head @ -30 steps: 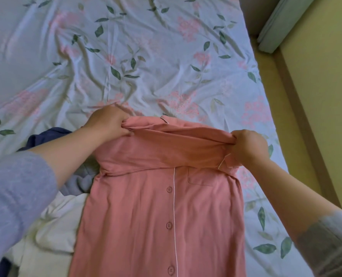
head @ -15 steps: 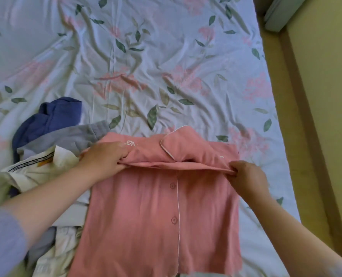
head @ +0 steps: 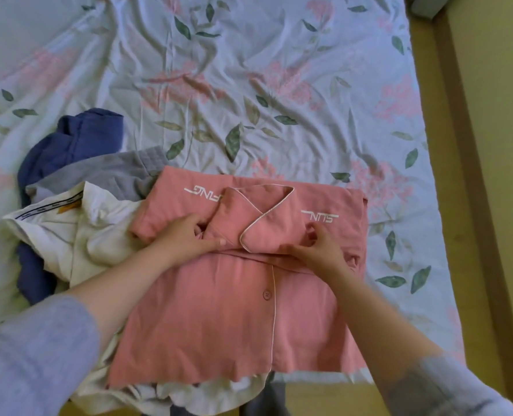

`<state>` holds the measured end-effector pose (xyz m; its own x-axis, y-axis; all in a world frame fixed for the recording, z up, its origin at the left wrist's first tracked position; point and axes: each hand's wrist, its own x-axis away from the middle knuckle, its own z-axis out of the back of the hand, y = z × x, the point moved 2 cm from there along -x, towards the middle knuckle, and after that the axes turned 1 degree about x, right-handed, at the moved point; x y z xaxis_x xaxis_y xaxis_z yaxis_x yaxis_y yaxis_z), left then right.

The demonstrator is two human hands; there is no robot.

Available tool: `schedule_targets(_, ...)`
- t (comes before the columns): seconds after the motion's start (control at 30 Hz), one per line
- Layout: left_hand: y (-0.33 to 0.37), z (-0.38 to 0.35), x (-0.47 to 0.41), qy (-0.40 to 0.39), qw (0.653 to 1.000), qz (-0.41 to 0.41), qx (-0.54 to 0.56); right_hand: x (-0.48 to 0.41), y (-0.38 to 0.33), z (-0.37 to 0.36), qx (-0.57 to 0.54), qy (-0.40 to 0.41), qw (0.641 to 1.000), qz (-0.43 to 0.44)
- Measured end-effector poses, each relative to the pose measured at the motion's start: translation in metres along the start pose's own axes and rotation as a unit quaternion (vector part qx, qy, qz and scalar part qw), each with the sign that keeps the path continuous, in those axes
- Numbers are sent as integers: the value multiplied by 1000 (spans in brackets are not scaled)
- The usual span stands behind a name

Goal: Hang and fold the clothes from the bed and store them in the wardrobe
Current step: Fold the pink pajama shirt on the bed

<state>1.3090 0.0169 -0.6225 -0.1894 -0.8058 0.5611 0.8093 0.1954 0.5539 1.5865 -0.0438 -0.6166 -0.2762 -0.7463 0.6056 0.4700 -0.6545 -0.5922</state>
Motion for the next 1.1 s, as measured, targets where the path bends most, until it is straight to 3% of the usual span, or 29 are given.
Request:
schedule_targets(0.1,7,-2,2,-3,999,-40,33,-3,1,-2,-63,6,998,3)
schedule_targets(0.2,12,-1,16,22,993,-108,35,12,3,7,-65,25,996,63)
schedule_targets(0.33,12,-2,56,44,972,-225,-50,56,17,17,22,83,979,182)
schedule_targets(0.43,2,-13,90,24,945,-276,-175,85,45,15,163,77,956,232)
schedule_targets(0.53,-13,-27,105,-4,941,-248,-233,100,66,2,279,5,937,210)
schedule_targets(0.6,-15,-31,105,8,947,-242,-209,102,73,-4,296,17,930,218)
schedule_targets(0.73,-10,-33,96,23,972,-215,-94,100,63,-12,243,82,953,159)
schedule_targets(0.9,-13,-22,84,144,984,-108,7,95,45,-29,180,86,970,140)
schedule_targets(1.1,-27,18,58,255,966,27,-34,78,18,-32,136,68,980,132)
